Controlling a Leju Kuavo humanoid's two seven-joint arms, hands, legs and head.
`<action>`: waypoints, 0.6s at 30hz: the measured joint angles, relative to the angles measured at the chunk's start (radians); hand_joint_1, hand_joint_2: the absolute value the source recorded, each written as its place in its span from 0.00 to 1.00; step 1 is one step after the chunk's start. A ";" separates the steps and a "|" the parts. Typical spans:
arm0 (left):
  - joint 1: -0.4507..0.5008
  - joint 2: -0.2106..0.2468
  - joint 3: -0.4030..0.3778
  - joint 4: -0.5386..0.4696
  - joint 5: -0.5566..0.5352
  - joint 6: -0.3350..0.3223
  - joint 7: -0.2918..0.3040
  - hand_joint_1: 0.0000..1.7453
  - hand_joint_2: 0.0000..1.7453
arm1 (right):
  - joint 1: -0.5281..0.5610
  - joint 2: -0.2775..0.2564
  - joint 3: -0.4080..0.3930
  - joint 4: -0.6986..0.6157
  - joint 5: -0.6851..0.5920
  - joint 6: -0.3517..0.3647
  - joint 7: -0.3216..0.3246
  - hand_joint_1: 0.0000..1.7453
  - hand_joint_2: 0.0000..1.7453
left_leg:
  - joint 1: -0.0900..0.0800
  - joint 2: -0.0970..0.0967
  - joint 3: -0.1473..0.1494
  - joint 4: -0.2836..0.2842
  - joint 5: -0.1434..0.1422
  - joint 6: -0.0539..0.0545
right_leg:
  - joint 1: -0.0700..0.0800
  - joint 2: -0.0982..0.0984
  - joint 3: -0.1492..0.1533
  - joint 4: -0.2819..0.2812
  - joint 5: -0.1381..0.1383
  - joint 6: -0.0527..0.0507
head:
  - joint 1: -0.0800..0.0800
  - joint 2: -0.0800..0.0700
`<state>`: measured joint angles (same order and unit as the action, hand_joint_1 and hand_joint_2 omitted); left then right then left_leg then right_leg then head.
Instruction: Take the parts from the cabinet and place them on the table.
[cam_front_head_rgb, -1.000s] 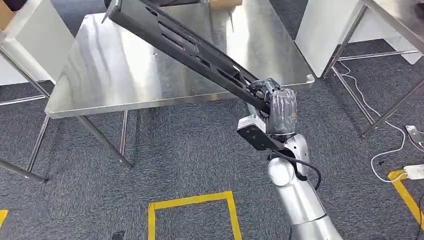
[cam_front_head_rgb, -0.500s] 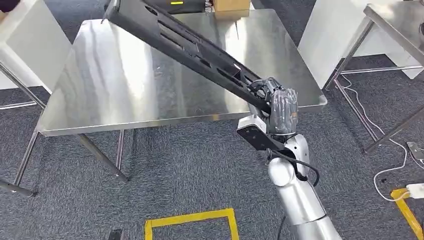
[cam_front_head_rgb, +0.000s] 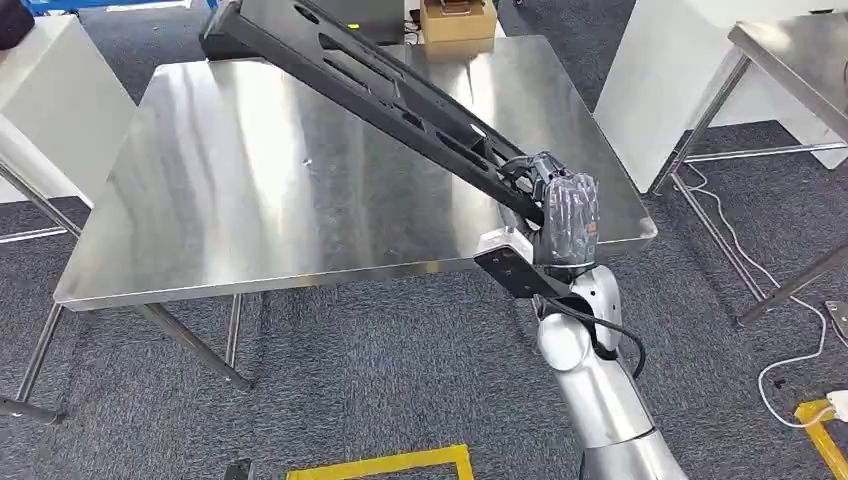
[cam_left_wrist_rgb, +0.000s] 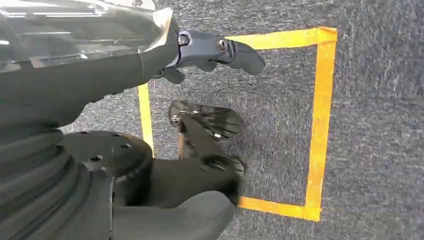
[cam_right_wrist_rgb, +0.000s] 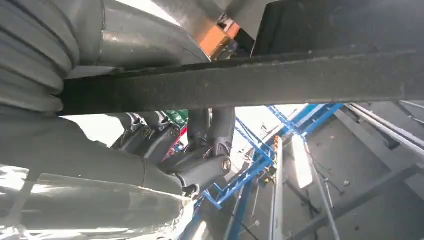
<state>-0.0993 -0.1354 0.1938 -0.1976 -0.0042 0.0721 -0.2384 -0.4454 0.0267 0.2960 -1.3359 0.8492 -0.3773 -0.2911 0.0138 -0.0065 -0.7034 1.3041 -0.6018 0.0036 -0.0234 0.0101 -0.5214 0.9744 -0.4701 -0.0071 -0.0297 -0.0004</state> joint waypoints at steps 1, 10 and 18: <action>0.002 0.000 0.000 0.000 -0.001 0.000 0.000 0.00 1.00 | 0.004 0.000 -0.001 -0.001 0.000 0.000 0.000 1.00 1.00 | 0.006 0.002 -0.014 -0.015 0.028 -0.006 | -0.004 0.000 0.009 0.000 -0.007 0.005 | 0.001 0.000; 0.002 -0.002 0.012 0.000 -0.001 0.024 0.001 0.00 1.00 | -0.006 0.001 -0.009 -0.014 0.016 0.017 0.016 1.00 1.00 | 0.002 0.003 0.066 -0.288 0.201 0.023 | -0.007 0.002 0.055 -0.008 -0.063 0.073 | -0.004 0.000; 0.007 -0.009 0.029 0.001 0.003 0.037 -0.007 0.00 1.00 | -0.025 -0.016 -0.035 0.013 0.016 0.022 0.032 1.00 1.00 | -0.034 -0.016 0.092 -0.290 0.173 0.072 | 0.016 -0.004 -0.174 0.262 -0.080 0.060 | 0.003 0.000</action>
<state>-0.0925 -0.1442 0.2232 -0.1968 -0.0011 0.1091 -0.2457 -0.4701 0.0110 0.2605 -1.3229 0.8656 -0.3548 -0.2586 -0.0203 -0.0223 -0.6111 1.0143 -0.4290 0.0754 -0.0076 0.0064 -0.6949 1.2362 -0.5499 0.0528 -0.0263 -0.0004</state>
